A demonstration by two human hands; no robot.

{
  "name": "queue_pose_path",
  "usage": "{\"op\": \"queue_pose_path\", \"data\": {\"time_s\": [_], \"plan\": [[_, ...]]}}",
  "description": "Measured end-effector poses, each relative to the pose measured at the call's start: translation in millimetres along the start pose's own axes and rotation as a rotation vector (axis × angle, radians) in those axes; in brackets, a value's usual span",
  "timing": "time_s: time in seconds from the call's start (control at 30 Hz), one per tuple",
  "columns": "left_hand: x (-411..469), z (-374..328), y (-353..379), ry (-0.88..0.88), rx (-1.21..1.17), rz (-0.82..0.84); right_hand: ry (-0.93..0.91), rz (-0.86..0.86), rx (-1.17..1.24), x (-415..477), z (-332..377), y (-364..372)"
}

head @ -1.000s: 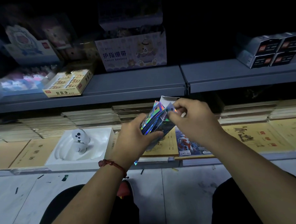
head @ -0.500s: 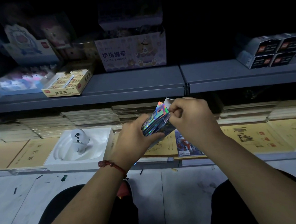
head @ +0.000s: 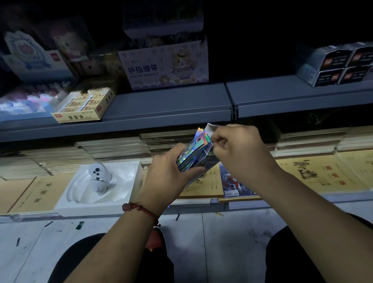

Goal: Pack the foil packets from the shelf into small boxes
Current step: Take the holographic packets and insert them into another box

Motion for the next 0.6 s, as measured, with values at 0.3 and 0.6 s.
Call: {"op": "queue_pose_path", "data": {"time_s": [0.3,0.6], "plan": [[-0.6,2.3,-1.2,0.016,0.030,-0.006,0.163,0.067,0.138,1.1,-9.0,-0.5],[-2.4,-1.7,-2.3,0.043,0.002,0.008,0.198,0.067,0.185,0.1,-14.4,-1.0]]}}
Point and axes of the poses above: each hand's wrist, its own x-axis towards the middle knuckle, its own y-axis out of the palm, z = x × y, the point moved 1 cm from there along x, towards the middle knuckle, and after that the axes turned 8 degrees about -y, right-handed, at the moved point
